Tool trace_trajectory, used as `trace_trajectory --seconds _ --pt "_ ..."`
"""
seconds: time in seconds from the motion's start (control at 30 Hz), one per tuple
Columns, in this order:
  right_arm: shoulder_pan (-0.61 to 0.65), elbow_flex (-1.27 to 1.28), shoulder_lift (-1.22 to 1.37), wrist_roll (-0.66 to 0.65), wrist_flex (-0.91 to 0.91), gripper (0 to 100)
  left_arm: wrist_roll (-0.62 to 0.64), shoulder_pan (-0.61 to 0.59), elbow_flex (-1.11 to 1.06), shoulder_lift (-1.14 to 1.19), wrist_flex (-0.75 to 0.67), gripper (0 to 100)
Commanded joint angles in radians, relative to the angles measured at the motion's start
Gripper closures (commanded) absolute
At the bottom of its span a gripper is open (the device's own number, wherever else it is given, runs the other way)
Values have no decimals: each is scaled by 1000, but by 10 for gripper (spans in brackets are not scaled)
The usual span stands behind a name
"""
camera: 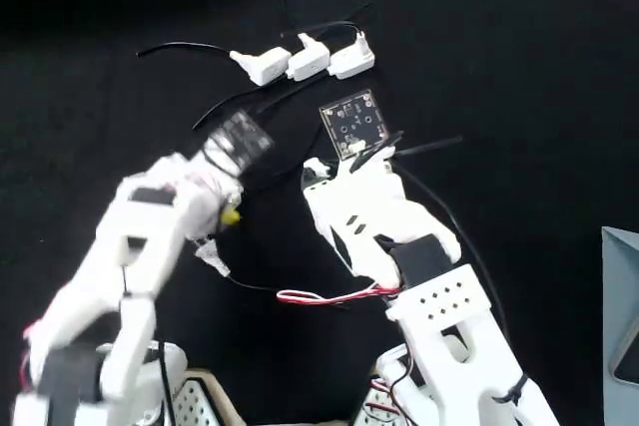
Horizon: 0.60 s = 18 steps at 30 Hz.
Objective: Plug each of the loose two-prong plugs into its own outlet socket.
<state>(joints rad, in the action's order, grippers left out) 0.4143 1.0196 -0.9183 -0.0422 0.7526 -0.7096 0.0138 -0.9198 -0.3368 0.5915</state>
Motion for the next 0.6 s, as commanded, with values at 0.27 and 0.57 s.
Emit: trace_trajectory --seconds 0.27,0.57 --pt "14 -5 -22 -6 -21 986 9 -130 470 259 229 718" --pt "14 -5 -22 -6 -21 986 -25 -130 484 262 233 717"
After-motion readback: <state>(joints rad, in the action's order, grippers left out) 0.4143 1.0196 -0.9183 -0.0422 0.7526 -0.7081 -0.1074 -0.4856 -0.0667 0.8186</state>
